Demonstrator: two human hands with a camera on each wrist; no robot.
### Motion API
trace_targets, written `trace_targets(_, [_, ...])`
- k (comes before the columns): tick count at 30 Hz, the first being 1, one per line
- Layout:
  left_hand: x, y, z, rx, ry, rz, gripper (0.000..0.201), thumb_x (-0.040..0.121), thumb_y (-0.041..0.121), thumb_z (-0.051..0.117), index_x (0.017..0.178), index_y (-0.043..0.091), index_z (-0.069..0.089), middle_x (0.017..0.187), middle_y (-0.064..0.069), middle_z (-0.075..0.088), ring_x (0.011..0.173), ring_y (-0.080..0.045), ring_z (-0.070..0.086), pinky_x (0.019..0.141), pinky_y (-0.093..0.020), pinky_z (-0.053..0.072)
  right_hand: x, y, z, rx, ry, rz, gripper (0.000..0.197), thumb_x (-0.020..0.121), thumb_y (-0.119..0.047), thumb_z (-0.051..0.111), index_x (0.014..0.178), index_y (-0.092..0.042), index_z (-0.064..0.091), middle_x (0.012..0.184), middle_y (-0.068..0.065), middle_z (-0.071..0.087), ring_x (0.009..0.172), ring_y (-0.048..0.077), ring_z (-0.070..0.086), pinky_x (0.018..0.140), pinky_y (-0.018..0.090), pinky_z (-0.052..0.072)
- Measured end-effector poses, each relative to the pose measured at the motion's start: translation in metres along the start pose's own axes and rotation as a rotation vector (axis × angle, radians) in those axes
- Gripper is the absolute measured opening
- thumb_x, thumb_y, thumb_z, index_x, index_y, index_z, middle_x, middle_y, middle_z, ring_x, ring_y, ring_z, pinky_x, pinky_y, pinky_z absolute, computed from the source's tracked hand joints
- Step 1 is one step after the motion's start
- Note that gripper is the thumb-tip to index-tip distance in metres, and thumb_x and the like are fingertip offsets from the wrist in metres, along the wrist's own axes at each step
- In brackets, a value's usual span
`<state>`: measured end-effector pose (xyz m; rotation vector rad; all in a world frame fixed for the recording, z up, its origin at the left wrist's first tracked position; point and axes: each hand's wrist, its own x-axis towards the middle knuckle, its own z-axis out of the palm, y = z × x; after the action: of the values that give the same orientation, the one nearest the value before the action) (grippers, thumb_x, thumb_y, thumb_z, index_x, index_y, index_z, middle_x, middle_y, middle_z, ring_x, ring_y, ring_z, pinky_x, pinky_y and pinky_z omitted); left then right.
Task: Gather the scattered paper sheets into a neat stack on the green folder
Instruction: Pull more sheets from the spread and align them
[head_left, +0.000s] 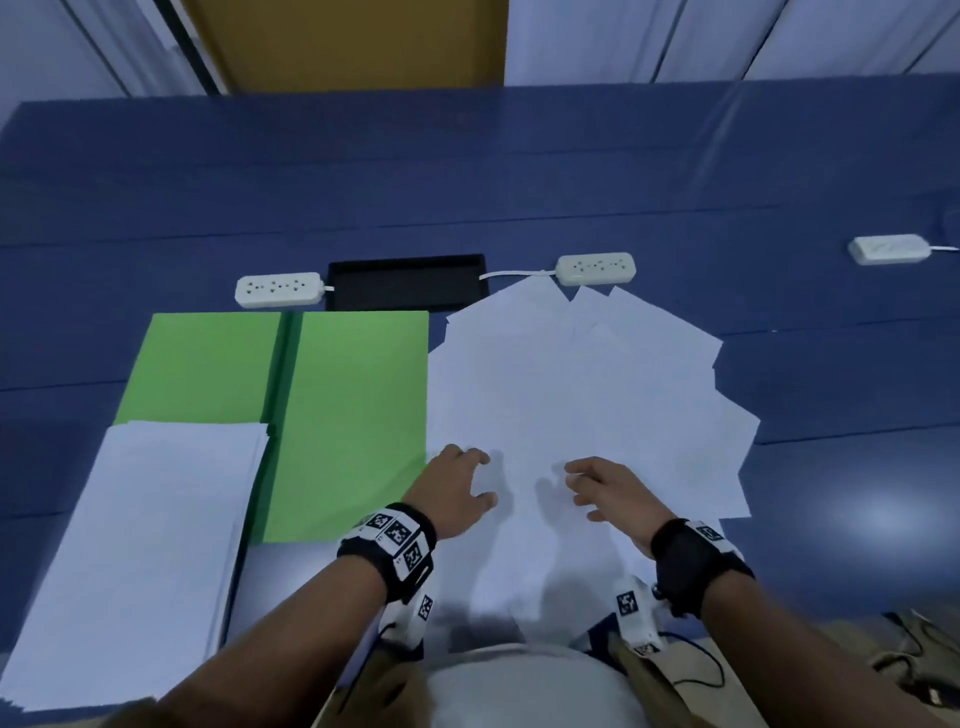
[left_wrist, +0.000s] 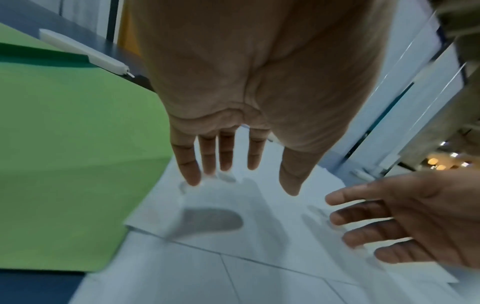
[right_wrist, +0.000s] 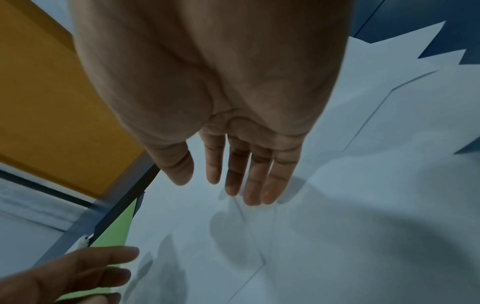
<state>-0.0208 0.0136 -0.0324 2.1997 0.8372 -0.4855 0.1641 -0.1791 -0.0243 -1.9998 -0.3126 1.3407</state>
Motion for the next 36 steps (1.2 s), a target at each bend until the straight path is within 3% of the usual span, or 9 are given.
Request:
trace_targets(5, [0.036,0.026,0.012,0.128,0.112,-0.359,0.098,0.084,0.060,0.074,0.158,0.024,0.021,0.161,-0.014,0.011,0.148,-0.039,0.023,0.112,-0.053,0.043,0.014,0.020,-0.040,0.245,0.028,0.052,0.032,0.102,-0.027,0.067,0.132,-0.019,0.061,0.130,0.007,0.066,0.114,0.028,0.069,0.098,0.041,0.058])
trace_targets(14, [0.069,0.050,0.004,0.037,0.167,-0.633,0.121,0.076,0.051,0.087,0.160,0.022,0.005,0.152,-0.022,0.019,0.128,-0.047,0.050,0.102,-0.050,0.052,0.031,0.028,-0.045,0.622,-0.153,0.144,0.047,0.092,-0.019,0.080,0.132,-0.010,0.057,0.115,0.014,0.077,0.087,0.029,0.071,0.092,0.043,0.060])
trace_targets(17, [0.063,0.055,0.008,-0.072,0.193,-0.553,0.118,0.081,0.028,0.086,0.162,0.021,0.001,0.150,-0.025,0.020,0.120,-0.044,0.057,0.099,-0.045,0.054,0.032,0.020,-0.039,0.504,-0.183,0.110,0.031,0.095,-0.025,0.075,0.120,-0.013,0.061,0.097,0.004,0.073,0.083,0.021,0.068,0.077,0.034,0.050])
trace_targets(20, [0.055,0.061,0.011,-0.263,0.184,-0.430,0.111,0.087,0.006,0.075,0.164,0.020,-0.004,0.134,-0.018,0.051,0.102,-0.026,0.062,0.092,-0.034,0.050,0.036,0.017,-0.037,0.387,-0.143,0.070,0.028,0.099,-0.040,0.069,0.116,-0.020,0.062,0.113,-0.005,0.066,0.102,0.015,0.061,0.080,0.029,0.042])
trace_targets(24, [0.036,0.076,0.003,-0.487,0.109,-0.200,0.113,0.086,0.002,0.078,0.165,0.025,0.001,0.164,-0.006,0.034,0.143,-0.012,0.039,0.110,-0.023,0.032,0.036,0.012,-0.053,0.360,-0.063,0.009,0.054,0.095,-0.054,0.070,0.137,-0.021,0.064,0.141,-0.009,0.063,0.124,0.015,0.060,0.085,0.044,0.062])
trace_targets(26, [0.024,0.089,-0.005,-0.369,0.091,0.023,0.109,0.086,0.008,0.078,0.165,0.035,0.007,0.154,-0.013,0.050,0.116,0.004,0.058,0.101,-0.018,0.043,0.033,0.017,-0.072,0.373,-0.013,0.002,0.067,0.084,-0.064,0.078,0.132,-0.019,0.068,0.133,-0.011,0.067,0.120,0.019,0.065,0.101,0.046,0.057])
trace_targets(29, [0.007,0.121,-0.013,-0.035,-0.071,0.321,0.102,0.092,0.011,0.066,0.158,0.058,0.004,0.088,-0.019,0.072,0.053,-0.009,0.052,0.070,-0.031,0.055,0.025,0.026,-0.105,0.470,-0.059,0.014,0.069,0.082,-0.060,0.080,0.132,-0.014,0.068,0.116,0.005,0.079,0.094,0.025,0.072,0.079,0.034,0.048])
trace_targets(32, [0.002,0.141,-0.009,0.136,-0.169,0.436,0.096,0.096,0.010,0.061,0.155,0.063,0.006,0.074,-0.013,0.066,0.059,-0.020,0.056,0.074,-0.042,0.057,0.011,0.027,-0.123,0.592,-0.114,0.043,0.040,0.101,-0.034,0.068,0.136,-0.014,0.064,0.122,0.015,0.076,0.109,0.036,0.075,0.077,0.035,0.043])
trace_targets(36, [0.004,0.136,-0.008,0.028,-0.242,0.454,0.091,0.099,0.012,0.060,0.153,0.066,0.011,0.076,-0.014,0.067,0.047,-0.009,0.050,0.069,-0.034,0.056,0.016,0.031,-0.117,0.604,-0.078,0.075,0.036,0.100,-0.026,0.070,0.134,-0.013,0.067,0.122,0.014,0.077,0.113,0.039,0.073,0.089,0.039,0.052])
